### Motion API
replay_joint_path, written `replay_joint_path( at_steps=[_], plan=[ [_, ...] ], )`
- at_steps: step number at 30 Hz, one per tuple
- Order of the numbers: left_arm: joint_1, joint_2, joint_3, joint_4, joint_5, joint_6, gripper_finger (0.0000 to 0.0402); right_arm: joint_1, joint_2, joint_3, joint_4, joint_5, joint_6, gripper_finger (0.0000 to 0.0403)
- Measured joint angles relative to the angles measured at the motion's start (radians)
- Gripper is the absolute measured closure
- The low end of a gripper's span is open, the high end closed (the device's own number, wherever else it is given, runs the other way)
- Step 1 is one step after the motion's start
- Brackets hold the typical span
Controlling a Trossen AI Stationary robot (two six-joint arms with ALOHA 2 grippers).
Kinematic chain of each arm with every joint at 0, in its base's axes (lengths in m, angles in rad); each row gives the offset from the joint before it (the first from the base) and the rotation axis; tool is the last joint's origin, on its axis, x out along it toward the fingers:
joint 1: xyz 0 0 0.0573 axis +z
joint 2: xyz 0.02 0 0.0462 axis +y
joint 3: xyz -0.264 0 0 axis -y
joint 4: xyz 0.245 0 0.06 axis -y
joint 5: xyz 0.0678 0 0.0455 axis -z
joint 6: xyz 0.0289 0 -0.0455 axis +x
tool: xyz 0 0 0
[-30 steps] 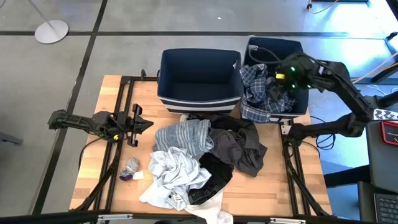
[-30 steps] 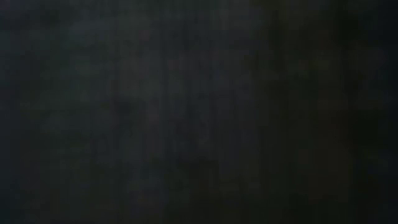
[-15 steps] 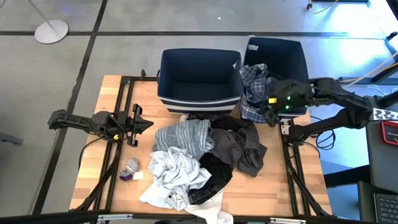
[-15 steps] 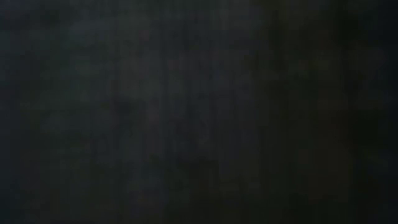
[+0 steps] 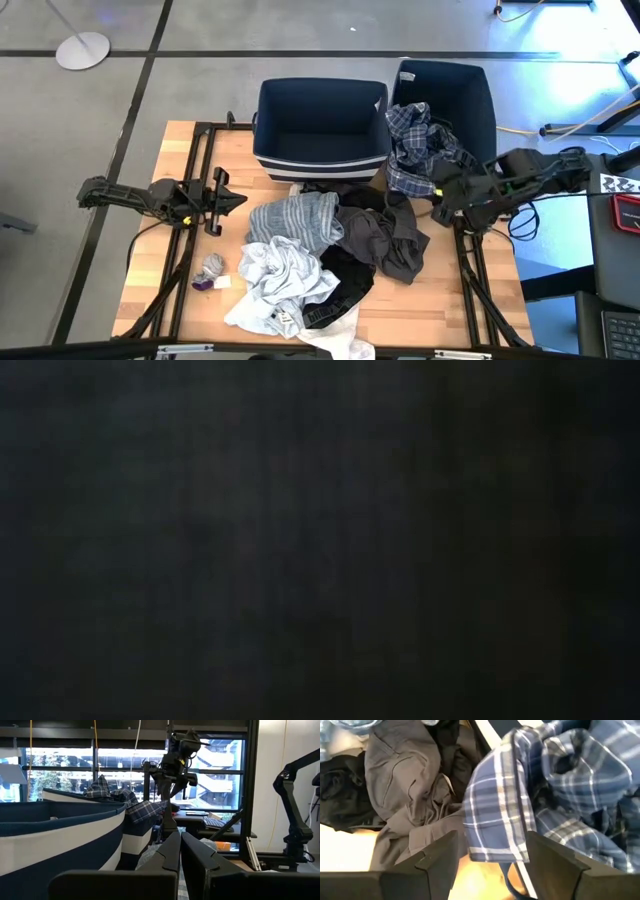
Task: Sort clothes
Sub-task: Put the blue checkered polo into the right blue laundry organizer
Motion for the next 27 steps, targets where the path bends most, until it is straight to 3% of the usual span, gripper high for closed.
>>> replay_joint_path(
  at_steps=[8,11,17,21,27],
  plan=[
    [0.0,0.0,0.0,0.0,0.0,0.0,0.0398,0.112,0.033,0.0,-0.001,0.053,0.0,0.0166],
    [0.0,0.0,0.0,-0.001,0.0,0.0,0.0398,0.138,0.047,0.0,-0.002,0.098,-0.069,0.0166],
    [0.0,0.0,0.0,0.0,0.0,-0.003,0.0398,0.159,0.072,-0.043,-0.001,0.133,-0.192,0.0166],
    [0.0,0.0,0.0,0.0,0.0,-0.003,0.0398,0.158,0.074,-0.119,-0.002,0.136,-0.191,0.0166],
    [0.0,0.0,0.0,0.0,0.0,0.0,0.0398,0.157,0.074,-0.178,-0.002,0.229,-0.186,0.0166]
  ],
)
